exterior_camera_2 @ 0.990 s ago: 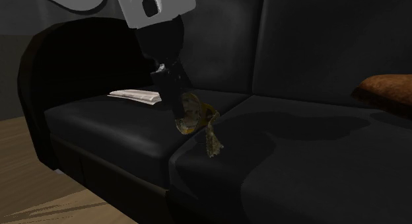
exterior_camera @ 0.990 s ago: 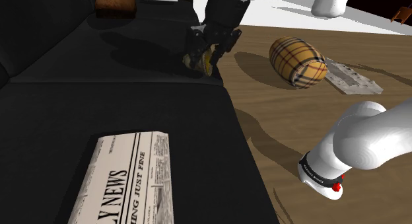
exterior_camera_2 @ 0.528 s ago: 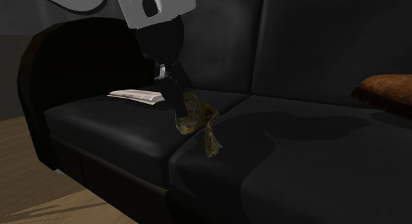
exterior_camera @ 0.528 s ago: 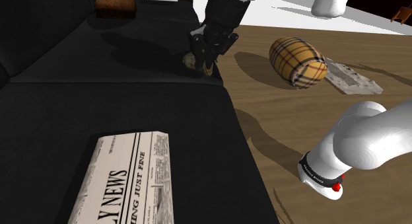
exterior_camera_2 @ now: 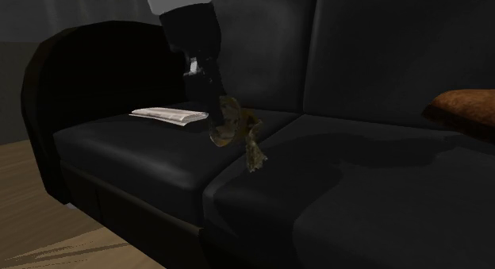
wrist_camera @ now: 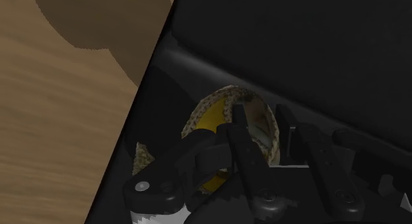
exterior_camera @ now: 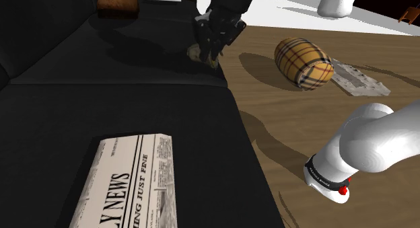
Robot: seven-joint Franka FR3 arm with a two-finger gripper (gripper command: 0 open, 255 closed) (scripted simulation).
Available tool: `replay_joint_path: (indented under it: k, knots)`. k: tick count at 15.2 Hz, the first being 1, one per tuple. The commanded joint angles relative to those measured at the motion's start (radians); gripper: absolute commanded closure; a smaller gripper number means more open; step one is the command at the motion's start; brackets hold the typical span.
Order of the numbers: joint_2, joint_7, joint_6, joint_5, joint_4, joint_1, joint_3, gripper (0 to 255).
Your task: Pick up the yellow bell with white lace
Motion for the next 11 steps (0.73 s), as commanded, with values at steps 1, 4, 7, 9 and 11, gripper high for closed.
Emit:
replay_joint_path:
  k: [1,4,7,9,11]
  knots:
    - [0.008,0.003,-0.025,-0.004,0.032,-0.003,-0.001,255]
    - [0.019,0.006,-0.063,-0.011,0.081,-0.007,-0.004,255]
    - [0.032,0.009,-0.102,-0.017,0.133,-0.012,-0.006,255]
    - [0.042,0.012,-0.128,-0.022,0.168,-0.015,-0.006,255]
    - [0.043,0.012,-0.130,-0.022,0.171,-0.015,-0.006,255]
